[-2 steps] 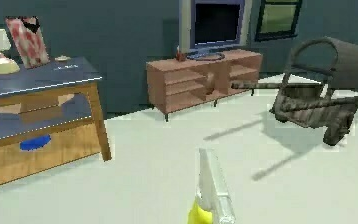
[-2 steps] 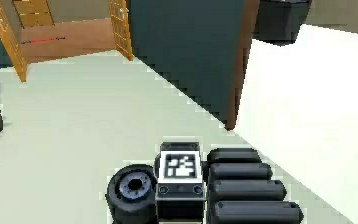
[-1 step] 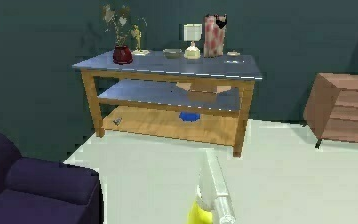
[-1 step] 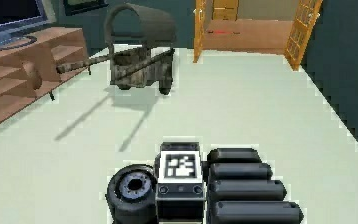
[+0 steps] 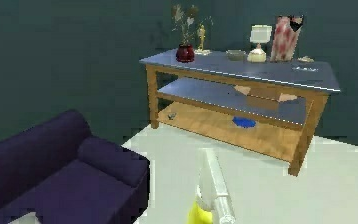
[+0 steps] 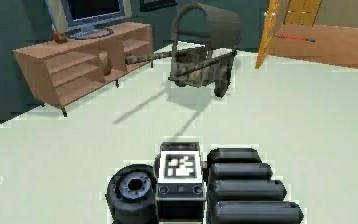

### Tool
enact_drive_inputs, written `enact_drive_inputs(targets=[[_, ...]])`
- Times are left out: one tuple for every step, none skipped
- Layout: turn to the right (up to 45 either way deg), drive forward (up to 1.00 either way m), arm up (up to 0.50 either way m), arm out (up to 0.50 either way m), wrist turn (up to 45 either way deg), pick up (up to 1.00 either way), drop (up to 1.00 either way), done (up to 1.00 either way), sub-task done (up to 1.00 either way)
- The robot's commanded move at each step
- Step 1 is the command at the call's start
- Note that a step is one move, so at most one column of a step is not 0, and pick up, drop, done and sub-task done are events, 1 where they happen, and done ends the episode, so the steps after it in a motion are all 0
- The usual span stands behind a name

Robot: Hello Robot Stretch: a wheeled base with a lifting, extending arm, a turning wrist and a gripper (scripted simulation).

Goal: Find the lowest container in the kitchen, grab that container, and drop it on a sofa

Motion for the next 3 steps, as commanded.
enact_drive_inputs(targets=[[45.0,0.00,0.00,0.00,0.0,0.00,0.00,0.00,0.00],[45.0,0.00,0.00,0.00,0.0,0.00,0.00,0.00,0.00],[45.0,0.00,0.00,0.00,0.0,0.00,0.00,0.00,0.00]])
